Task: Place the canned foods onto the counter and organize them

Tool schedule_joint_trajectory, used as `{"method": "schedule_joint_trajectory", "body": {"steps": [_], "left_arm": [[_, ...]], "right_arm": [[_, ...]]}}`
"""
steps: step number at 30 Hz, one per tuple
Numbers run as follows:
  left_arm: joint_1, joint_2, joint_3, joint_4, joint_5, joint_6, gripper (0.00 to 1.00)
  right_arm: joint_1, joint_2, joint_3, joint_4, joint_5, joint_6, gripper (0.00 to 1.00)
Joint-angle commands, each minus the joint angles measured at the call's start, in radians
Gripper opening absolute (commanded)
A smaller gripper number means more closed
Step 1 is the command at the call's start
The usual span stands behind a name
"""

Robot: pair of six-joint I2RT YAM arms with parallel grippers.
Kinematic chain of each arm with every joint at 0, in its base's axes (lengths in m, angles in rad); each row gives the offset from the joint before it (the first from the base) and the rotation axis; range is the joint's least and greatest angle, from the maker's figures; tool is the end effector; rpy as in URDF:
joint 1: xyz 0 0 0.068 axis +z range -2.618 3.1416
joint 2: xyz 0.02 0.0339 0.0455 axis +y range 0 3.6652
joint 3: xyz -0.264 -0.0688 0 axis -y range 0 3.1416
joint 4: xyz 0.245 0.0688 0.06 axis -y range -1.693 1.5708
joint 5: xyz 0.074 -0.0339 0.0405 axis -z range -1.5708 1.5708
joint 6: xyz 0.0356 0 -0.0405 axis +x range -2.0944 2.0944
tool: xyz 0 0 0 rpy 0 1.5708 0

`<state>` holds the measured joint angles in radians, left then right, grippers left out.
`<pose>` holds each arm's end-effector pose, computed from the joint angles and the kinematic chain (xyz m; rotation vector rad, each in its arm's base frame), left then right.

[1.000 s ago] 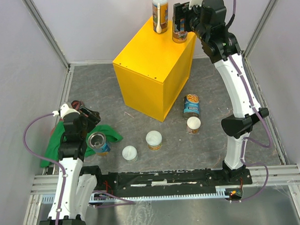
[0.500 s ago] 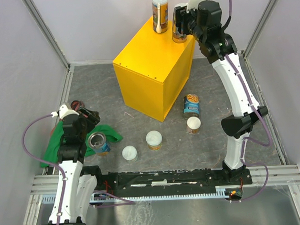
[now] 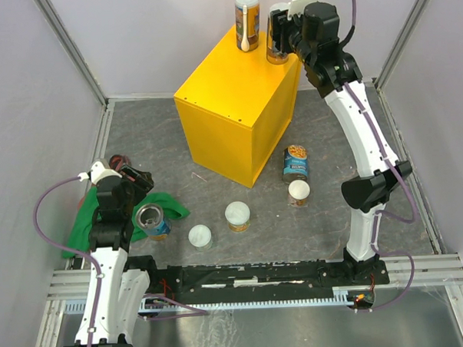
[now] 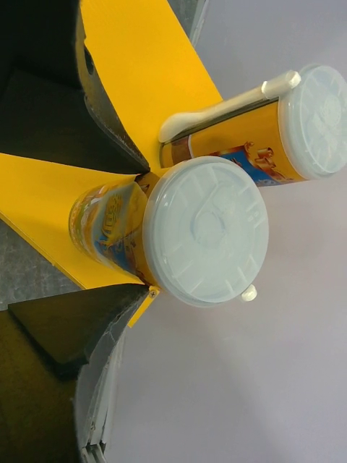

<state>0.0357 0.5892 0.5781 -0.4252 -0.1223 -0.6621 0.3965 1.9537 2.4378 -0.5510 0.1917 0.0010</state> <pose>0.1450 0.0095 0.2713 -0.7620 1.8649 -0.2779 0.3866 0.1545 0.5182 -0.1767 1.6289 0.1475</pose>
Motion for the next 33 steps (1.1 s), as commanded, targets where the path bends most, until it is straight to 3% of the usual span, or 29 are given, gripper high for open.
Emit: {"method": "schedule_joint_trajectory", "body": {"steps": [1, 16, 25, 33], "left_arm": [[-0.003, 0.001, 0.028, 0.014, -0.013, 0.01, 0.71], [-0.003, -0.003, 0.028, 0.008, -0.014, 0.009, 0.71], [-0.004, -0.005, 0.034, 0.011, -0.003, -0.002, 0.71], [-0.003, -0.014, 0.039, 0.004, 0.009, -0.015, 0.71]], "right_arm": [[-0.02, 0.024, 0.007, 0.076, 0.001, -0.001, 0.69], [-0.03, 0.026, -0.002, 0.081, -0.038, 0.006, 0.7], [-0.028, -0.074, -0.098, 0.082, -0.09, 0.046, 0.84], [-0.027, -0.156, -0.183, 0.08, -0.092, 0.058, 0.86]]}}
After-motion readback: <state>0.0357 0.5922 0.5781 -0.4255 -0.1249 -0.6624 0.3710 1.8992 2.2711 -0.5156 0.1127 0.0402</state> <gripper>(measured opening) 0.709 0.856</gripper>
